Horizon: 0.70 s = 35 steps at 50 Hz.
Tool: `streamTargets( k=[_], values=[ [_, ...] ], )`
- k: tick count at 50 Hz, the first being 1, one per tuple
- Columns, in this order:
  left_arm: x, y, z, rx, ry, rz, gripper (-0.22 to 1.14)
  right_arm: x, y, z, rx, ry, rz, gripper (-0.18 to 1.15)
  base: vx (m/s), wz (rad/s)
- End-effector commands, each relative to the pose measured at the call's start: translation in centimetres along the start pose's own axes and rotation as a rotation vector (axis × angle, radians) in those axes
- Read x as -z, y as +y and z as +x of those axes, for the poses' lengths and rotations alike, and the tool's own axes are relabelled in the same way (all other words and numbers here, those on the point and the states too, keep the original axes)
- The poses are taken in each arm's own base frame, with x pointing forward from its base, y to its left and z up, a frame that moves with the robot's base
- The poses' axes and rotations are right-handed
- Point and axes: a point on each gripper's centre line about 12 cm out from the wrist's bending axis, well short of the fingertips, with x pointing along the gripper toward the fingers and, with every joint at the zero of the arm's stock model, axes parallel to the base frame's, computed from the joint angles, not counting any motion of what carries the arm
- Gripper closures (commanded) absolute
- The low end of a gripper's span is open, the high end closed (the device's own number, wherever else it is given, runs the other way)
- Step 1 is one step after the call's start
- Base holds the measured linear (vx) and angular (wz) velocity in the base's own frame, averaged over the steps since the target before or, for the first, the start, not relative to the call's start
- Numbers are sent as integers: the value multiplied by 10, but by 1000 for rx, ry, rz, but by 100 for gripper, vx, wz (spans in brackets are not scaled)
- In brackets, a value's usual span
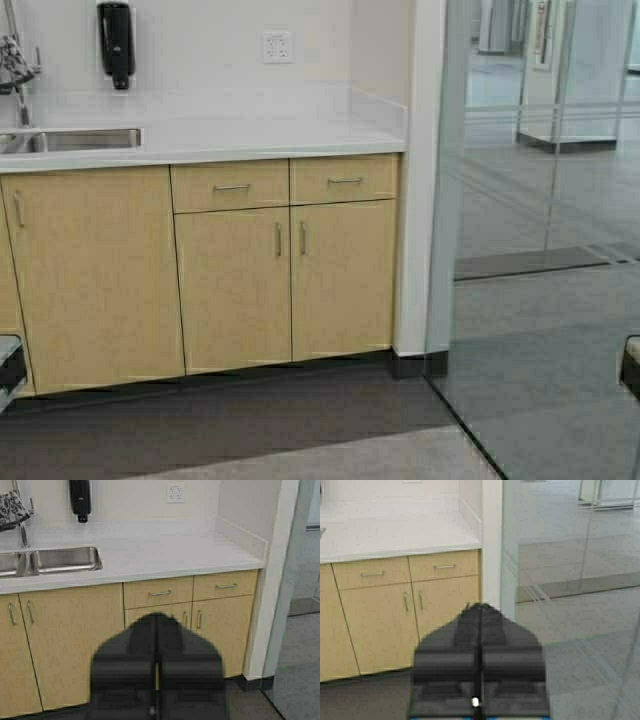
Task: Get the cloth and wipe up the spill under the wine glass
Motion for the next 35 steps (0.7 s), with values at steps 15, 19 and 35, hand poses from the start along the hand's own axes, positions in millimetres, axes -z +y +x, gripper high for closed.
streamTargets(
  k=[15, 19, 35],
  values=[
    [1, 0, 1, 0, -15, -21, 89, -11, 1, 2, -9, -35, -1, 92, 31, 22],
    [6, 0, 1, -1, 0, -25, 89, -10, 1, 2, -9, -32, -1, 92, 35, 34],
    [12, 1, 1, -1, 6, -26, 89, -12, 2, 0, -12, -43, 1, 92, 36, 35]
  ],
)
